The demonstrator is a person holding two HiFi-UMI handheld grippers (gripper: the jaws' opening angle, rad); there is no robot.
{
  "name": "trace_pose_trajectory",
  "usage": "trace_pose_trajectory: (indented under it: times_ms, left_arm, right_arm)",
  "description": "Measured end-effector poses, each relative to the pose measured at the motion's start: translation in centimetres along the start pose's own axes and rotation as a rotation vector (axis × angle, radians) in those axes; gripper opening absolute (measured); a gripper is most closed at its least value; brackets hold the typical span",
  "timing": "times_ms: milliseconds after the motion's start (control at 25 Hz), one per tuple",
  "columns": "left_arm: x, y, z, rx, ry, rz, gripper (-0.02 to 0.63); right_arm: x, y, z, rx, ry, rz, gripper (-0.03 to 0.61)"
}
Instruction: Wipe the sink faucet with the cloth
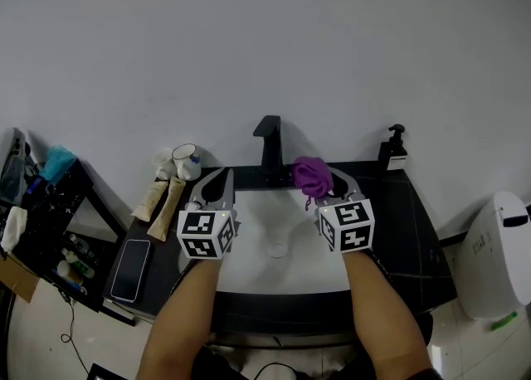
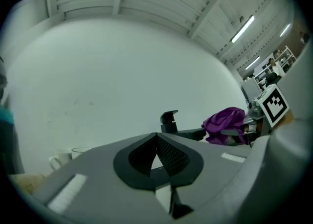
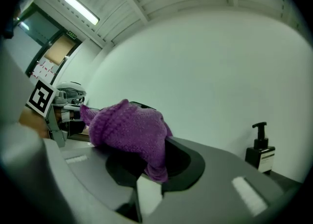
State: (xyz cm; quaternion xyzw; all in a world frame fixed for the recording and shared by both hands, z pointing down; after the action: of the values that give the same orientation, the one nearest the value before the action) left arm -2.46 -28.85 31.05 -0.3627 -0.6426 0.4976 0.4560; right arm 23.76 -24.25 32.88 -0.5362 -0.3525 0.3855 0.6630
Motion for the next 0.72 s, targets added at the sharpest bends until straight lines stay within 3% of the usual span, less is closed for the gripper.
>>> trace_pose_trajectory:
  times_ms: [280, 720]
  left_arm:
    - [0.42, -0.34, 0.70, 0.018, 0.019, 0.022, 0.017]
    - [0.44, -0.42, 0.86, 0.007, 0.025, 0.031, 0.017]
  right_arm:
    - [0.90, 0.61, 0.29, 0.076, -0.072, -0.007, 0.055]
    - [0.98, 0.88, 0.71, 0.104, -0.080, -0.003, 0.055]
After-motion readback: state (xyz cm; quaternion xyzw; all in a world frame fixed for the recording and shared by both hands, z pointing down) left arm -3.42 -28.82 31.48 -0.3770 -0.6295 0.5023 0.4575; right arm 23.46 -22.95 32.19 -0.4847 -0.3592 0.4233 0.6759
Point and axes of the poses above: the fingertips, and each gripper's own axes: x backward along the fingers, z to its left, y out of its top, the point moved 10 cm from there along x, backward along the fingers, and after that the axes turned 15 degrees about y, right-handed, at the moved point
